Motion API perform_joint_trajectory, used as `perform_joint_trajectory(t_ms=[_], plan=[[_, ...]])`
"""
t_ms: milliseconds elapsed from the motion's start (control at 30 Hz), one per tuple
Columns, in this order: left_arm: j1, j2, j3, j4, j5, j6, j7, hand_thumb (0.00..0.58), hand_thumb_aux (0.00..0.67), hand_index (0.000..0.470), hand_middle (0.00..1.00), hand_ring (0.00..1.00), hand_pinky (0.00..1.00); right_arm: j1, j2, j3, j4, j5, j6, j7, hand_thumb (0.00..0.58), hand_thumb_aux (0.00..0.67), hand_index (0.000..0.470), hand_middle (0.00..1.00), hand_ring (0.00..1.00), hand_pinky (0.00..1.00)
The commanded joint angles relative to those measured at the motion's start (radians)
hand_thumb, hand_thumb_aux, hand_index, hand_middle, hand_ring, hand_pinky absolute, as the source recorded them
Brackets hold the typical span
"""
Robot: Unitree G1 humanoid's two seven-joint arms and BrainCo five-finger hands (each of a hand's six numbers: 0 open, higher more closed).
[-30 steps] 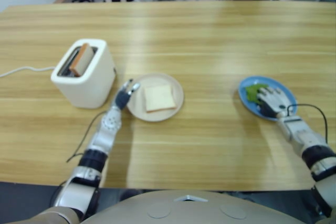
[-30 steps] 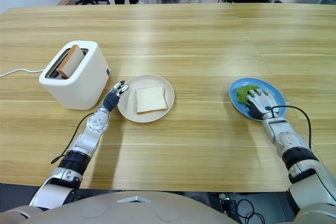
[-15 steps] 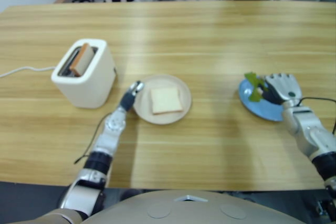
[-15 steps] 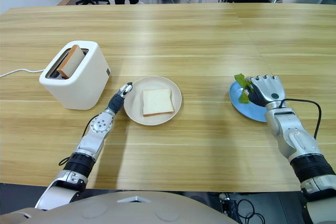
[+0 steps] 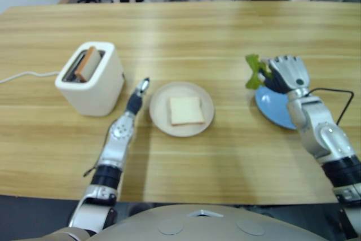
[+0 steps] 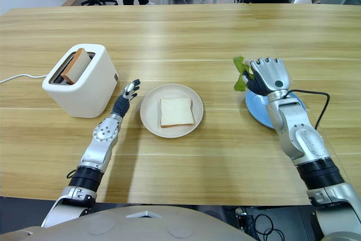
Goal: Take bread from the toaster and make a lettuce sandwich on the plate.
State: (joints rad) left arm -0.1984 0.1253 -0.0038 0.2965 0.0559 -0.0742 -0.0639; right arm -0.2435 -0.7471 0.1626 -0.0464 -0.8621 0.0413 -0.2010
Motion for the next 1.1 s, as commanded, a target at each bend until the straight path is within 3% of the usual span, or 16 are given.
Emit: perform_joint_trajectory(t_ms=[33,333,700,1100], plan=[[0.0,-0.003,0.023,-0.014,-0.026,0.001,0.001,0.0,0.0,0.0,0.0,0.0,0.0,-0.067,0.057,0.059,0.003,-0.046,-0.011,0.043,0.58,0.67,0.46,1.0,1.0,1.0],[0.004,-0.011,0.02,-0.015,-0.024,0.006,-0.002,0.0,0.0,0.0,0.0,0.0,0.0,-0.175,0.208,0.245,0.156,-0.154,-0.077,0.047,0.58,0.67,0.46,1.0,1.0,1.0],[0.009,-0.019,0.009,-0.021,-0.013,0.012,-0.002,0.0,0.0,0.0,0.0,0.0,0.0,-0.185,0.309,0.473,0.426,-0.272,-0.17,-0.008,0.58,0.67,0.46,1.0,1.0,1.0],[0.007,-0.016,0.0,-0.011,-0.005,0.014,-0.002,0.0,0.0,0.0,0.0,0.0,0.0,-0.127,0.316,0.521,0.353,-0.282,-0.191,0.01,0.58,0.67,0.46,1.0,1.0,1.0]])
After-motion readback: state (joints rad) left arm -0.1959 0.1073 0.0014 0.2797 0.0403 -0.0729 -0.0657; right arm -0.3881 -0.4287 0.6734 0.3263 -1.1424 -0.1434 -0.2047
